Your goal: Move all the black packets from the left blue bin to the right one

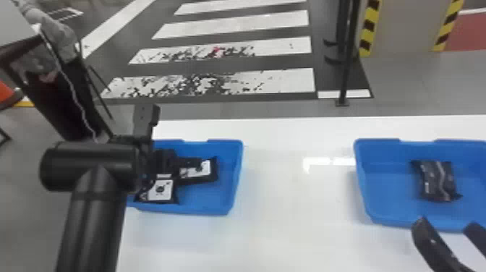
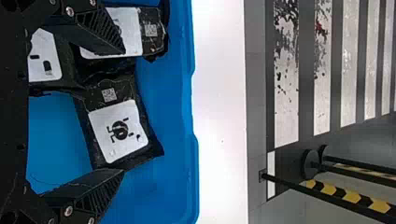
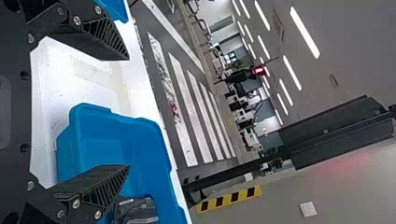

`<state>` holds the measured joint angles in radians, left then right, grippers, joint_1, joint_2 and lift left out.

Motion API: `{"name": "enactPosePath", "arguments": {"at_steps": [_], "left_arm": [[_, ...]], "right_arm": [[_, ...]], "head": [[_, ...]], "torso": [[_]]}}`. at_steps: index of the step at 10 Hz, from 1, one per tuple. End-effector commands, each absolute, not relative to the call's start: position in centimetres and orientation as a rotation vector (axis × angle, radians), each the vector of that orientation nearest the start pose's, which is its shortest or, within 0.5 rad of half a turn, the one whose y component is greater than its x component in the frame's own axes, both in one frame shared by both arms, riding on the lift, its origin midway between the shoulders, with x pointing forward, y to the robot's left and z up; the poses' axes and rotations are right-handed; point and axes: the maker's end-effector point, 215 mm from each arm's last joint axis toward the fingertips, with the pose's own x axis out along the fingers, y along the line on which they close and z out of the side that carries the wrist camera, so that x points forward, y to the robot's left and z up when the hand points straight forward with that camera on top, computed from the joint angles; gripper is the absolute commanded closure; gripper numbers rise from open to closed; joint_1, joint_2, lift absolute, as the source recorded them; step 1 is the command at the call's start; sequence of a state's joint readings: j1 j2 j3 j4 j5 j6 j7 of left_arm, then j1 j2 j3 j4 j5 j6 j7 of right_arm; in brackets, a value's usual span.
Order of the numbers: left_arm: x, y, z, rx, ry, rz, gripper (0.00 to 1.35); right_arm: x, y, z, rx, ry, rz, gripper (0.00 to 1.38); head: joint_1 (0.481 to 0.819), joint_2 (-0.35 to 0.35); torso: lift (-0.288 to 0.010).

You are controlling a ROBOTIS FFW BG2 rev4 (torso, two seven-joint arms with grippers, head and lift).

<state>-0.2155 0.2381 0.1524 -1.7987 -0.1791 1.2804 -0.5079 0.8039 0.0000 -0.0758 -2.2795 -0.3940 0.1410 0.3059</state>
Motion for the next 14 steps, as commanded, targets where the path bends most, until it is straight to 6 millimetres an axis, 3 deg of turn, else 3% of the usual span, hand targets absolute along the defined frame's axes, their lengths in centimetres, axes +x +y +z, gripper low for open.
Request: {"name": "enactPosePath", "arguments": {"at_steps": [1, 2, 5, 8, 9, 10, 11, 13, 14], "left_arm": [[55.2, 35.4, -43.0, 0.029, 0.877, -0.090, 0.13], [55.1, 35.1, -44.2, 0.036, 0.906, -0.094, 0.13], [54.5, 37.0, -46.4, 0.064, 0.969, -0.035, 0.13], [56.6, 37.9, -48.2, 0.089, 0.996, -0.035, 0.19], [56.4, 37.8, -49.0, 0.062, 1.016, -0.039, 0.34], [56.5, 37.1, -49.4, 0.025, 0.999, -0.059, 0.68], [56.4, 36.6, -49.9, 0.028, 0.996, -0.065, 1.11], [56.1, 35.7, -50.0, 0.019, 0.995, -0.097, 1.20], [56.2, 34.8, -48.6, 0.005, 0.954, -0.130, 1.20]], "right_arm": [[35.1, -18.9, -34.9, 0.386, 0.171, 0.252, 0.22], [35.1, -18.9, -34.9, 0.386, 0.171, 0.254, 0.22], [35.0, -18.8, -35.0, 0.389, 0.175, 0.254, 0.22], [34.9, -18.8, -35.3, 0.392, 0.182, 0.254, 0.22], [34.9, -18.8, -35.4, 0.395, 0.183, 0.255, 0.22], [34.8, -18.8, -35.5, 0.395, 0.186, 0.255, 0.22], [34.6, -18.7, -35.5, 0.404, 0.189, 0.254, 0.23], [34.5, -18.7, -35.5, 0.403, 0.189, 0.254, 0.23], [34.6, -18.7, -35.4, 0.403, 0.186, 0.256, 0.23]], "head": [[0.695, 0.218], [0.695, 0.214], [0.695, 0.209], [0.695, 0.230], [0.695, 0.230], [0.695, 0.230], [0.695, 0.228], [0.695, 0.217], [0.695, 0.209]], "torso": [[-0.140], [-0.140], [-0.140], [-0.140], [-0.140], [-0.140], [-0.140], [-0.140], [-0.140]]}}
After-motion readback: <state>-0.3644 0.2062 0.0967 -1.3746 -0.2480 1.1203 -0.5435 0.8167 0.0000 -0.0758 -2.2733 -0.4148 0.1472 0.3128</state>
